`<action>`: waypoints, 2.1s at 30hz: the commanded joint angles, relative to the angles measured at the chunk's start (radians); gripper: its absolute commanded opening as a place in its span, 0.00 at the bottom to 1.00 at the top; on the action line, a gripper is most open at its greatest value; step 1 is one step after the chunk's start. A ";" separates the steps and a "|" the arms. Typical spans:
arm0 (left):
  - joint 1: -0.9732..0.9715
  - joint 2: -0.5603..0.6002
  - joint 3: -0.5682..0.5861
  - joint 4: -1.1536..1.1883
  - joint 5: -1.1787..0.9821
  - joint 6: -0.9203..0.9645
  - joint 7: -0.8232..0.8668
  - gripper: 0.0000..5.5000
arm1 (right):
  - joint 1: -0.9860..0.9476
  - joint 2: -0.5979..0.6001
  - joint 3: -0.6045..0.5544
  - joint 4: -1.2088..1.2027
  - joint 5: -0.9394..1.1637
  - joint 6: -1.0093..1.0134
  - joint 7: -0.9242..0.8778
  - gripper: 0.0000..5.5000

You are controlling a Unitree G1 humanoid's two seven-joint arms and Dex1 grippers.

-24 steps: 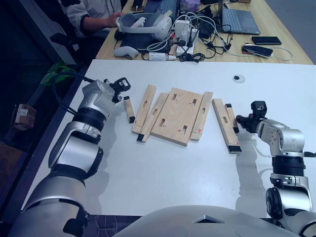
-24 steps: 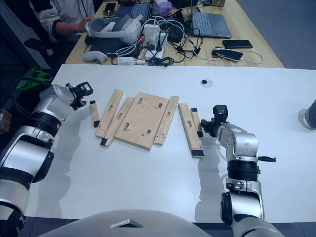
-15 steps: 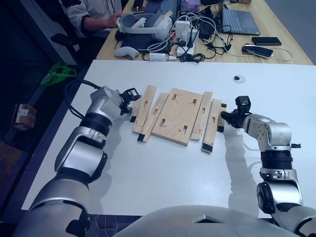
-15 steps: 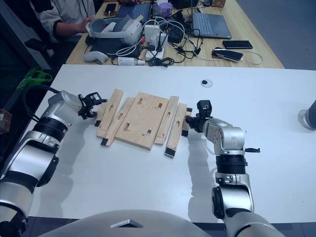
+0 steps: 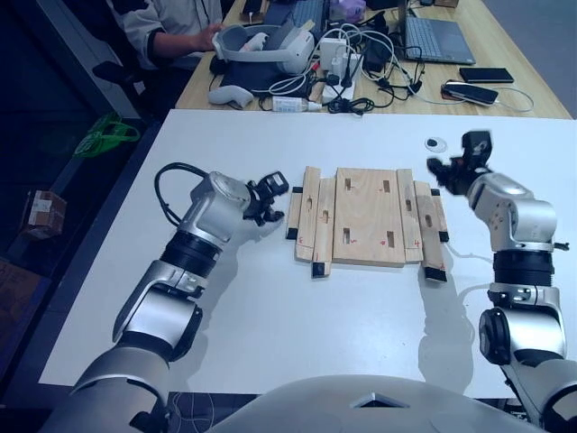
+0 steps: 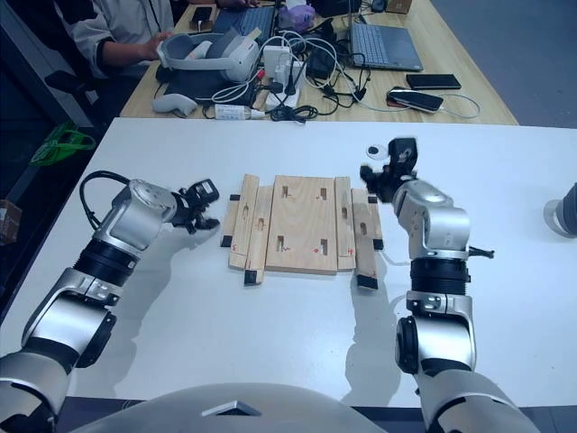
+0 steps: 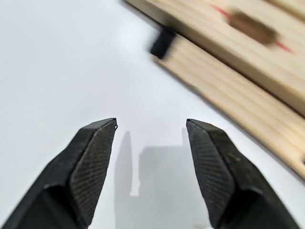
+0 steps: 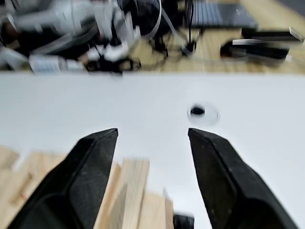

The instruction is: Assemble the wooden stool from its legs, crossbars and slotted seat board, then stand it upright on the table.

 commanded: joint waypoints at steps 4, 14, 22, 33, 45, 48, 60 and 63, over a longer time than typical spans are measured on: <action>-0.010 -0.394 0.391 -0.274 -0.285 -0.109 0.490 0.50 | 0.091 0.159 0.067 -0.199 -0.138 -0.190 -0.251 0.51; 0.081 -0.570 0.314 -0.401 -0.395 -0.072 0.604 0.50 | 0.232 0.185 0.053 -0.255 -0.024 -0.271 -0.119 0.51; 0.201 -0.329 0.199 -0.406 -0.323 0.297 0.557 0.50 | 0.273 0.180 0.056 -0.252 -0.022 -0.245 -0.099 0.51; 0.248 -0.135 -0.072 -0.508 -0.320 0.504 0.400 0.50 | 0.280 0.195 0.065 -0.257 -0.021 -0.231 -0.109 0.51; 0.233 -0.159 -0.013 -0.473 -0.287 0.470 0.461 0.50 | 0.276 0.198 0.066 -0.271 -0.014 -0.216 -0.114 0.51; 0.265 -0.143 -0.082 -0.493 -0.284 0.480 0.432 0.50 | 0.271 0.194 0.066 -0.274 -0.013 -0.208 -0.109 0.51; 0.293 -0.177 -0.105 -0.440 -0.224 0.415 0.485 0.50 | 0.269 0.178 0.071 -0.292 -0.008 -0.177 -0.089 0.51; 0.285 -0.182 -0.066 -0.415 -0.213 0.395 0.509 0.50 | 0.268 0.177 0.071 -0.296 -0.006 -0.171 -0.088 0.51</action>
